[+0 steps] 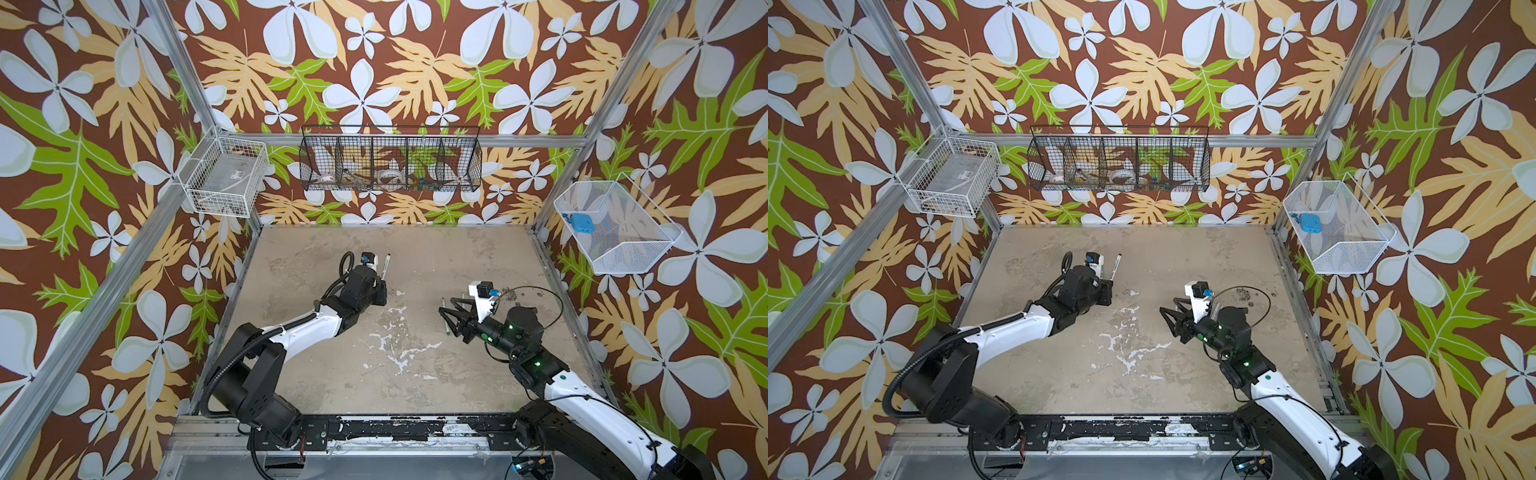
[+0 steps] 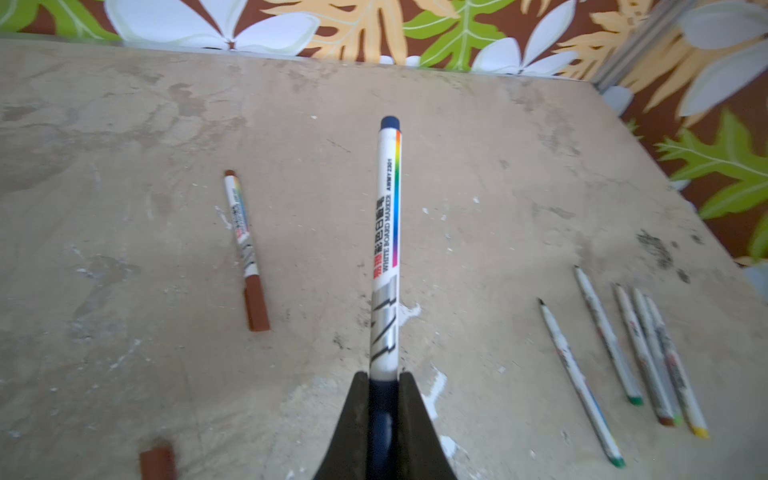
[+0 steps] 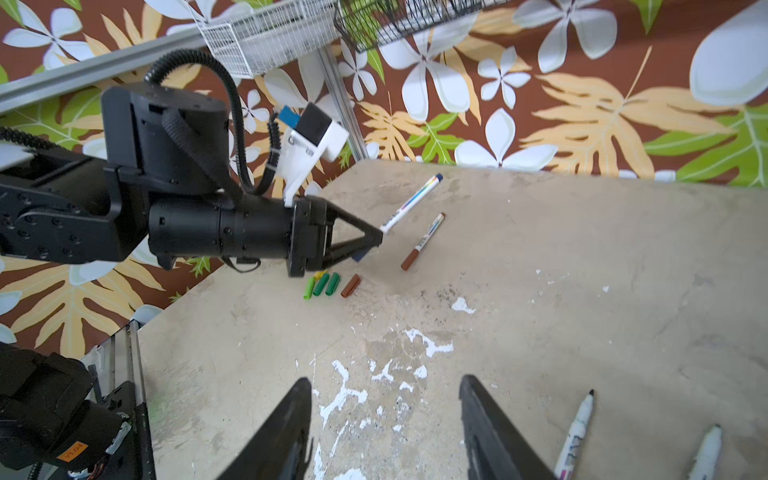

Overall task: Open the pen caps
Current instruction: 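Lift the marker with the left gripper while the right gripper approaches it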

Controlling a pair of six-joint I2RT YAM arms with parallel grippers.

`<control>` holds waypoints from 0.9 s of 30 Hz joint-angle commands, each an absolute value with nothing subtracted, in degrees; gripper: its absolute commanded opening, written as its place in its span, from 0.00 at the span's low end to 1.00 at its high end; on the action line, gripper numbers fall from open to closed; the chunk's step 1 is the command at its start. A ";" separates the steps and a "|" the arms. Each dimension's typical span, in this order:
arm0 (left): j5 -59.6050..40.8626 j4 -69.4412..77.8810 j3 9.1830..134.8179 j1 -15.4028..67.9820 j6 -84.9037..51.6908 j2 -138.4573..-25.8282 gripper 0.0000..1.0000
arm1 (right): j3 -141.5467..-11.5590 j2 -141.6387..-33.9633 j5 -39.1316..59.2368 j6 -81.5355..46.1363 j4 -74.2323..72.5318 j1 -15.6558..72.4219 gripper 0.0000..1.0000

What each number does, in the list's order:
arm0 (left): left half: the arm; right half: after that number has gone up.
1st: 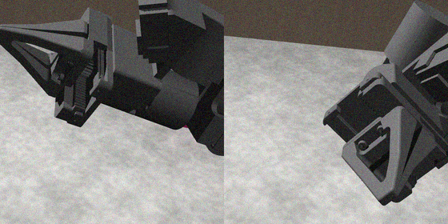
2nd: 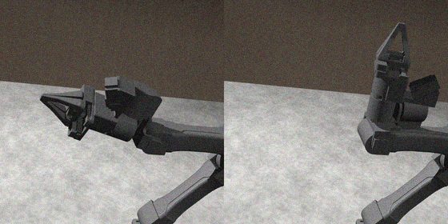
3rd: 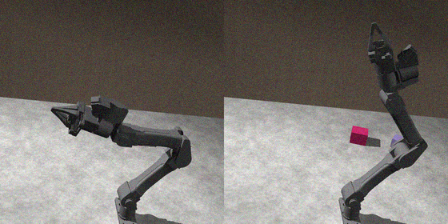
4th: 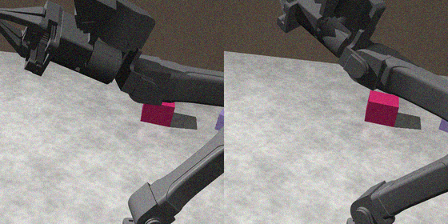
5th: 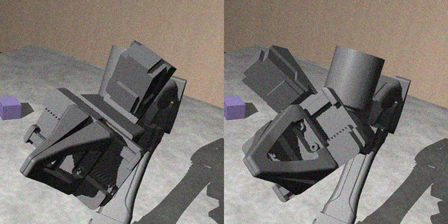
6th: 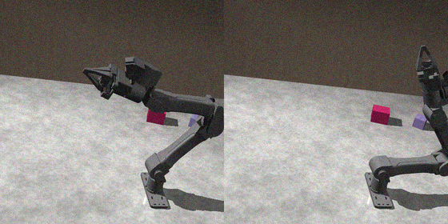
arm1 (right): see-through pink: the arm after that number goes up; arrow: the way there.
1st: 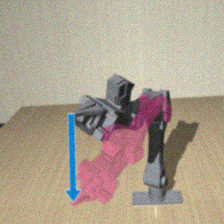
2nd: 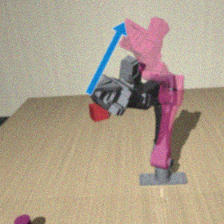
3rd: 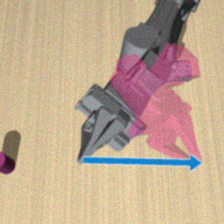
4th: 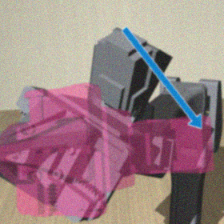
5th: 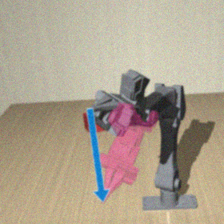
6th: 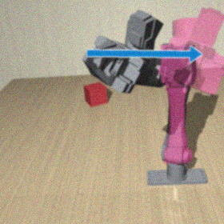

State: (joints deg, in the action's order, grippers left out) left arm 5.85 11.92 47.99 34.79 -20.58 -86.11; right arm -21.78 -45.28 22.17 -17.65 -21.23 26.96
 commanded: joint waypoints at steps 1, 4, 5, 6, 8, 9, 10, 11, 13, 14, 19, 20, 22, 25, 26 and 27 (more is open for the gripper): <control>-1.57 20.52 43.39 35.95 -21.62 -82.58 0.07 | -19.49 -42.95 19.25 -14.44 -28.54 28.17 0.55; -6.10 27.52 37.14 36.02 -23.41 -79.07 0.06 | -17.06 -41.59 12.98 -8.39 -31.81 32.89 0.54; -7.06 29.54 35.48 36.03 -23.91 -78.40 0.05 | -16.39 -41.62 11.13 -5.86 -32.78 34.84 0.54; -8.34 31.97 33.81 36.04 -24.08 -77.71 0.05 | -15.67 -42.00 8.43 -2.81 -34.03 37.31 0.55; -9.46 33.93 32.19 36.16 -23.90 -76.99 0.05 | -15.29 -43.42 3.59 1.59 -35.04 41.49 0.63; -10.47 34.94 31.53 36.29 -23.62 -76.78 0.04 | -15.51 -44.49 1.89 3.74 -34.99 43.08 0.63; -10.89 35.47 31.14 36.59 -23.26 -76.73 0.04 | -15.64 -45.53 0.45 5.55 -34.90 44.38 0.63; -10.95 35.92 30.72 36.96 -23.00 -76.60 0.04 | -15.58 -46.22 -1.11 6.87 -35.09 45.58 0.64; -11.81 37.64 29.81 38.11 -21.95 -76.30 0.04 | -15.25 -47.22 -4.94 9.39 -35.87 47.79 0.64; -12.19 37.71 29.71 38.63 -21.47 -76.13 0.04 | -15.12 -47.51 -6.47 10.05 -36.33 48.54 0.64; -13.25 38.47 28.46 41.90 -15.84 -73.72 0.04 | -17.28 -48.71 -7.32 7.65 -33.95 48.71 0.63; -13.28 38.46 28.18 42.57 -14.75 -73.18 0.04 | -18.80 -49.09 -6.70 6.01 -31.62 48.75 0.64; -13.51 38.41 27.87 43.45 -12.72 -72.47 0.04 | -22.23 -49.74 -4.18 2.74 -26.57 48.72 0.63; -13.89 38.75 27.05 43.68 -10.71 -71.76 0.04 | -28.36 -49.88 -2.60 -2.13 -17.20 48.71 0.68; -13.53 39.05 26.59 43.68 -10.05 -71.43 0.04 | -30.01 -49.42 -3.01 -3.94 -14.31 48.74 0.68; -12.75 39.35 26.10 43.68 -9.38 -71.08 0.04 | -31.31 -48.67 -3.18 -5.51 -11.84 48.69 0.68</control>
State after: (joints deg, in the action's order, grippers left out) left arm -13.37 36.77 26.76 43.57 -12.97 -71.70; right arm -28.53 -49.60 -3.92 0.97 -21.30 48.69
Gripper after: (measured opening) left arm 0.126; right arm 0.687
